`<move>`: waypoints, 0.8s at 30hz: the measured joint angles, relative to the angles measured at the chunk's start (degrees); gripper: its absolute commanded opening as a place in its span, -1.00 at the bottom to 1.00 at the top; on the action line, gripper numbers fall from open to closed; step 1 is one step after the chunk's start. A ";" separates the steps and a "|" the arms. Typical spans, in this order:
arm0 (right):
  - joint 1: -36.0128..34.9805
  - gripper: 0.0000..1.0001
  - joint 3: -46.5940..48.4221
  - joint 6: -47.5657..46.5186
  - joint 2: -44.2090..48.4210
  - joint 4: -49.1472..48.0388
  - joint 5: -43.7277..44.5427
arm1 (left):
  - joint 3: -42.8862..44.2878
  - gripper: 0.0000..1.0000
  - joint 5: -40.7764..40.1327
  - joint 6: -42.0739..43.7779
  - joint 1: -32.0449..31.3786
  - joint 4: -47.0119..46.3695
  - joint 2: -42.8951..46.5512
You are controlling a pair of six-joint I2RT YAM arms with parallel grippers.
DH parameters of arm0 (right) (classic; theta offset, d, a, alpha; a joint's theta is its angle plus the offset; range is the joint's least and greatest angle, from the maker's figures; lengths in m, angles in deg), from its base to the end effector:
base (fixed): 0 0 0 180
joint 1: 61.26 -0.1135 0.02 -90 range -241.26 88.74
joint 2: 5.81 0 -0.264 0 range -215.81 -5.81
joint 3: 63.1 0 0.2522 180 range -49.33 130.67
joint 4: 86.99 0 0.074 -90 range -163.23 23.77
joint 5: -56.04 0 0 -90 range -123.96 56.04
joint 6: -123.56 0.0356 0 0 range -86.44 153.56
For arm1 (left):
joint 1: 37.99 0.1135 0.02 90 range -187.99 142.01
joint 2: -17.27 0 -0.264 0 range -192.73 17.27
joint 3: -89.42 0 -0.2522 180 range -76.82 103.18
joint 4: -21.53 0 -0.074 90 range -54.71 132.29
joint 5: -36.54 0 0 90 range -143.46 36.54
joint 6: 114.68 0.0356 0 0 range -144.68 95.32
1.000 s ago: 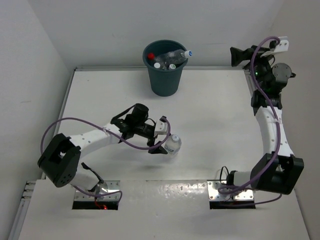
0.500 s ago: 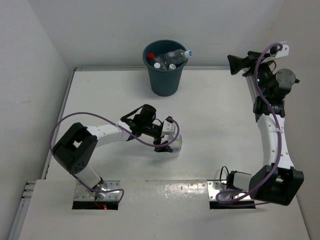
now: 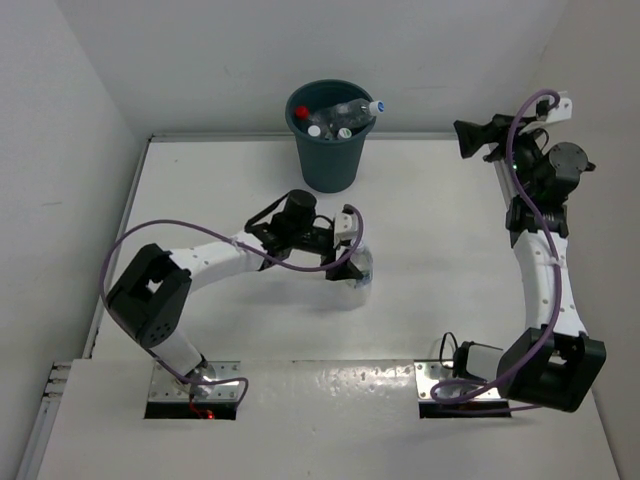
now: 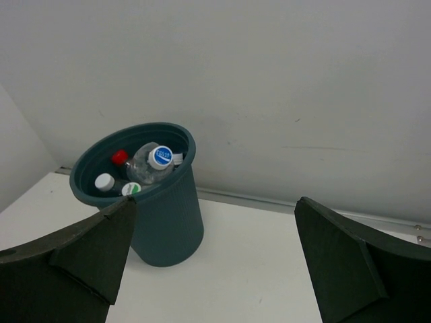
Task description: Put the plastic bottles in the bin
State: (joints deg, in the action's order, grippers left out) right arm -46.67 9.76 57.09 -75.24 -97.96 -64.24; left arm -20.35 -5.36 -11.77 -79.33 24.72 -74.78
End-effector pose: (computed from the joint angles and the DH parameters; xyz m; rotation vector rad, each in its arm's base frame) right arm 0.2759 -0.0533 0.4018 -0.0041 1.3704 0.4790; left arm 0.2469 -0.2525 0.2423 1.3870 1.4878 -1.1524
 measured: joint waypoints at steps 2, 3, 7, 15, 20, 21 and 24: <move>0.15 0.97 -0.46 -0.46 0.24 0.00 -0.13 | 3.34 -0.21 -0.42 -0.76 0.74 2.95 0.00; 0.33 0.97 -0.79 -0.66 0.46 0.00 -0.22 | 5.64 -0.24 -1.16 -1.29 1.46 4.79 0.00; 1.55 0.95 -2.97 -1.16 1.99 -0.07 -0.52 | 22.67 -0.31 -4.20 -4.50 7.76 13.92 -0.70; 2.54 0.95 -6.95 -1.25 3.91 0.02 -1.29 | 57.53 -0.31 -22.58 -2.62 20.48 13.81 -6.21; 2.62 0.95 -7.17 -1.25 3.91 -0.07 -1.33 | 60.15 -0.24 -30.58 3.91 20.37 7.08 -11.52; 2.64 0.95 -7.30 -1.25 3.91 -0.09 -1.31 | 57.88 -0.24 -31.43 5.18 20.22 5.70 -12.02; 2.97 0.95 -8.50 -1.25 4.26 -0.15 -1.29 | 54.45 -0.24 -33.51 8.57 19.82 4.76 -16.28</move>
State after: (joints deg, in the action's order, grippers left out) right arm -43.70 1.25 55.84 -70.97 -98.12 -65.53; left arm 34.10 -38.87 -3.21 -59.51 29.49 -91.06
